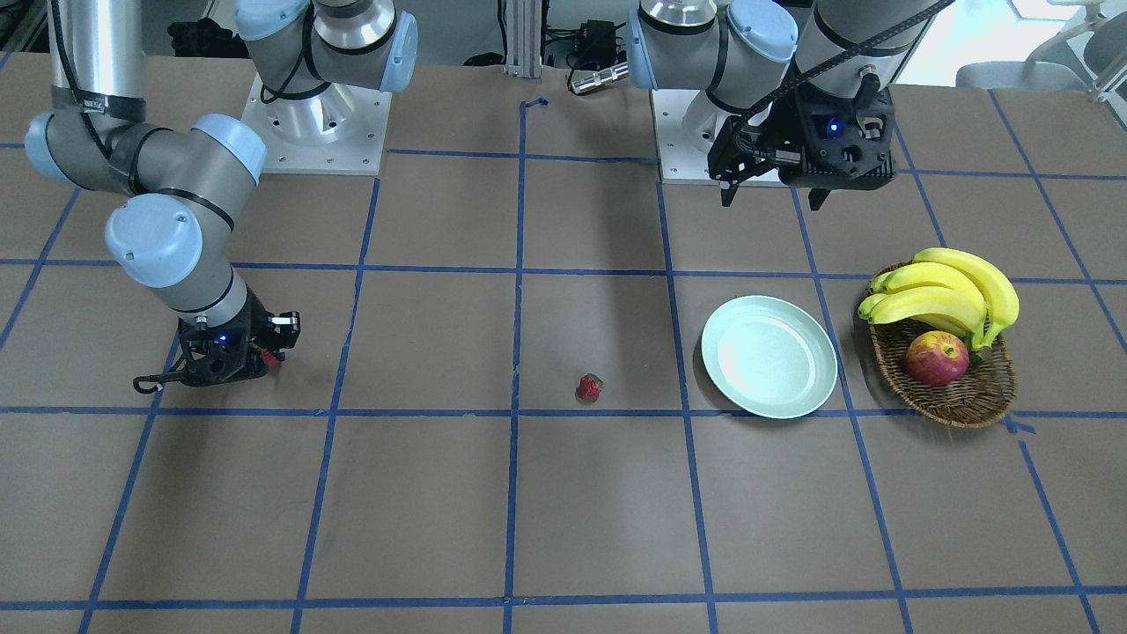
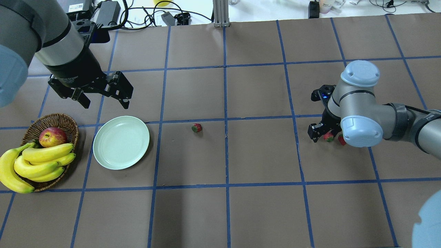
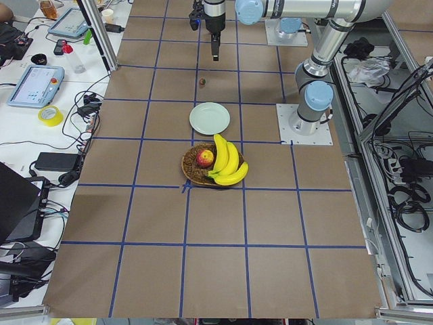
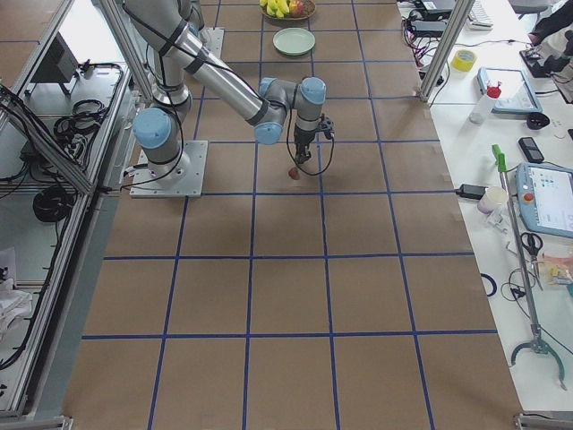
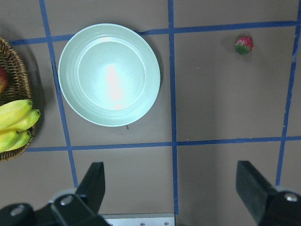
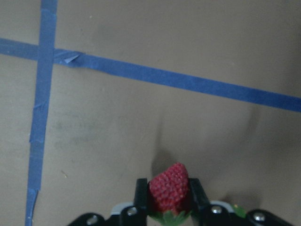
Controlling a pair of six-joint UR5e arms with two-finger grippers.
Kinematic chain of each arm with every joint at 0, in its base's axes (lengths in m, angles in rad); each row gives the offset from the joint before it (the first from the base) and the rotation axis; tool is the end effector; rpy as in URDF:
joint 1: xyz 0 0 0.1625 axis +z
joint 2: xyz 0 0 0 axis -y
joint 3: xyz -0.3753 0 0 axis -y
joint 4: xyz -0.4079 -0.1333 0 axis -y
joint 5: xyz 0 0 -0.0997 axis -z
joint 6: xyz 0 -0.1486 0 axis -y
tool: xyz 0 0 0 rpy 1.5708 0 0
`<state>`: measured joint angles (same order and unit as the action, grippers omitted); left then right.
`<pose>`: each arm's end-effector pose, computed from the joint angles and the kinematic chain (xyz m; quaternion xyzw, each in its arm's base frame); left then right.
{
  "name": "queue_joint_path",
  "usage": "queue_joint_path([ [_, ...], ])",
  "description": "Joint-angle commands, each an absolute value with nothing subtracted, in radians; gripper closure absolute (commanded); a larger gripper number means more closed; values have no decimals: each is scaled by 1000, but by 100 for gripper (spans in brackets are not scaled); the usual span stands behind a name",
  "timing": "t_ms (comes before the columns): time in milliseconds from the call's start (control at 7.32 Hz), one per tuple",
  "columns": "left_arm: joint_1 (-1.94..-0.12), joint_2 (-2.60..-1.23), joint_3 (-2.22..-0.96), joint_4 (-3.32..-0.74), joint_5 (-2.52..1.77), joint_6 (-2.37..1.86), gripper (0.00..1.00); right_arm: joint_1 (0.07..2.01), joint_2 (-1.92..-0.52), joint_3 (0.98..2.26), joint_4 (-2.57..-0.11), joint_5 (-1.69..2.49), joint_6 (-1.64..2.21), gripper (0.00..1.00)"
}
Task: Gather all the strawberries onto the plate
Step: 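Grasp one strawberry of the pair with the right gripper, then carry it toward the plate and release beside the first strawberry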
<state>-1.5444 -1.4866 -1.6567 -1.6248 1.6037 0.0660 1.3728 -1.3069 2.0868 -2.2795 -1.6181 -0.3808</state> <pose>-0.1160 -0.4708 0.3819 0.0202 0.9993 0.0286 0.0151 0.0300 -0.4923 0.0828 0.0920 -0.9948 -0.0408 0.0125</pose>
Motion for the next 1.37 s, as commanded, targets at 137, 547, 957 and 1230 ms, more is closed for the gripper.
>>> queue_joint_path([
  [137,-1543,-1486,-1658,-1629,1606,66,0,1458,-1350,1975,-2153,-1547,-110,85],
  [547,-1543,-1486,-1658,-1629,1605,66,0,1864,-1319,1866,-2154,-1520,443,86],
  [957,-1542,-1486,-1657,-1631,1608,69,0,2058,-1156,1829,-2324,-1498,740,89],
  [1230,-1539,-1486,-1657,-1631,1608,72,0,2109,-1120,1839,-2371,-1515,804,89],
])
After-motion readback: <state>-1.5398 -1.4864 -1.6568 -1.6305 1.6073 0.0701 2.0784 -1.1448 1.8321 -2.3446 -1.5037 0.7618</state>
